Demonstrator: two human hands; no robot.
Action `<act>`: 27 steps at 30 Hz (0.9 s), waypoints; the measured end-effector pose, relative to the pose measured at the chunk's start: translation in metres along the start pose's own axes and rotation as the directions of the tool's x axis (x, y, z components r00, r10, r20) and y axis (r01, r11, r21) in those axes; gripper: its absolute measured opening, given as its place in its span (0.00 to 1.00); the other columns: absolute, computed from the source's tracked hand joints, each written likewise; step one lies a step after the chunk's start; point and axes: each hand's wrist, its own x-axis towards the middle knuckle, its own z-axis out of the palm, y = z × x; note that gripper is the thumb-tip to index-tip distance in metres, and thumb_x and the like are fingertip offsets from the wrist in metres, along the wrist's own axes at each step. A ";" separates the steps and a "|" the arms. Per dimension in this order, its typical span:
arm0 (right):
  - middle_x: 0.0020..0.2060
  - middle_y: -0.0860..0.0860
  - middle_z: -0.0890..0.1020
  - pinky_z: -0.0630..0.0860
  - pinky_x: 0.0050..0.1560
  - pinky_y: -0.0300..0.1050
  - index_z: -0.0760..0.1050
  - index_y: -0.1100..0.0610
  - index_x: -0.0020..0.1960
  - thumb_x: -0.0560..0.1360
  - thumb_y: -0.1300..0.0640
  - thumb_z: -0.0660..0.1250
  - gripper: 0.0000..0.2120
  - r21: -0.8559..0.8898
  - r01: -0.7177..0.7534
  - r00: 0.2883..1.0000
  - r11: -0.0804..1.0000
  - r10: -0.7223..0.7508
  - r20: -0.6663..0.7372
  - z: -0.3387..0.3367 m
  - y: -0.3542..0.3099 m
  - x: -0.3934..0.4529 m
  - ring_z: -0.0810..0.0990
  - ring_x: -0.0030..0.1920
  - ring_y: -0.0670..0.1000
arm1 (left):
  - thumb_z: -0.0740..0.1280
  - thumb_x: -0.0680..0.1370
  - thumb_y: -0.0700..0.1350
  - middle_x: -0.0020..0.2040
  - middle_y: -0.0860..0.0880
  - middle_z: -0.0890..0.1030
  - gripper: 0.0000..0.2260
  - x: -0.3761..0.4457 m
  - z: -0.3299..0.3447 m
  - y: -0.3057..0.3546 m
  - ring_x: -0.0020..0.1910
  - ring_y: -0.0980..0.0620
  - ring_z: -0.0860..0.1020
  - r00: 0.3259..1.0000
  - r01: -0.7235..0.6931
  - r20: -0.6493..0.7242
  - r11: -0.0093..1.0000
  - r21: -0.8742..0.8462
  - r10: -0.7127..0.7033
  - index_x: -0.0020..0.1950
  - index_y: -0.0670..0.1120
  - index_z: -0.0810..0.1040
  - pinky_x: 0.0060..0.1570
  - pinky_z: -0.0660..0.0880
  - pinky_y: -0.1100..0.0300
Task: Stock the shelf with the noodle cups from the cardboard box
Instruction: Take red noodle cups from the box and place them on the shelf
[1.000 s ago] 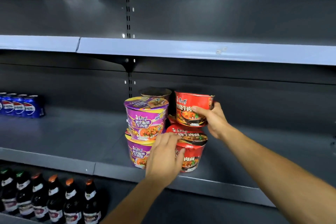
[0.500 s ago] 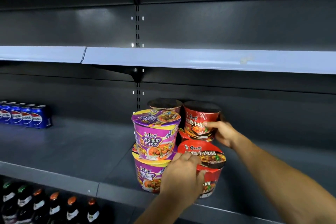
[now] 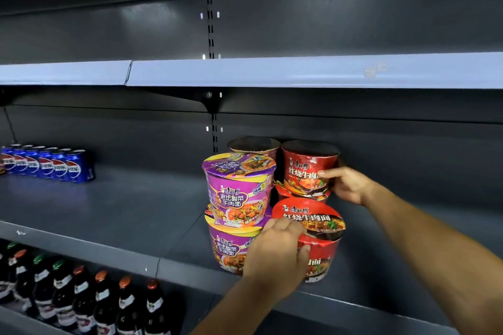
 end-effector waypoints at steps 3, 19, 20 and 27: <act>0.55 0.55 0.80 0.73 0.53 0.48 0.71 0.56 0.62 0.65 0.63 0.69 0.25 -0.001 0.008 1.000 1.000 -0.008 0.011 0.000 -0.001 -0.001 0.77 0.57 0.55 | 0.59 0.80 0.54 0.65 0.55 0.72 0.18 0.001 -0.001 0.002 0.65 0.56 0.67 1.000 0.016 0.005 1.000 0.008 -0.016 0.68 0.52 0.68 0.62 0.68 0.62; 0.67 0.55 0.71 0.66 0.64 0.49 0.62 0.54 0.73 0.74 0.65 0.67 0.30 0.010 0.033 0.952 0.999 -0.029 -0.306 -0.025 0.030 -0.088 0.70 0.67 0.53 | 0.62 0.75 0.41 0.65 0.52 0.71 0.20 0.005 -0.016 0.025 0.64 0.52 0.67 0.998 0.062 -0.036 0.996 0.068 -0.060 0.67 0.50 0.71 0.65 0.67 0.58; 0.61 0.53 0.75 0.69 0.62 0.49 0.65 0.55 0.71 0.75 0.65 0.66 0.26 0.015 0.034 0.948 0.999 -0.027 -0.318 -0.025 0.033 -0.102 0.74 0.62 0.52 | 0.62 0.75 0.41 0.62 0.51 0.73 0.18 0.006 -0.017 0.033 0.62 0.50 0.69 0.997 0.057 -0.054 0.996 0.064 -0.054 0.64 0.49 0.74 0.63 0.69 0.56; 0.38 0.48 0.84 0.78 0.44 0.41 0.76 0.54 0.52 0.78 0.60 0.57 0.09 0.102 -0.011 0.990 0.995 0.026 -0.142 -0.021 0.035 -0.205 0.82 0.38 0.46 | 0.62 0.74 0.36 0.45 0.50 0.84 0.11 0.008 0.003 0.092 0.42 0.58 0.78 0.998 0.040 0.060 0.969 -0.246 -0.026 0.47 0.46 0.83 0.45 0.69 0.70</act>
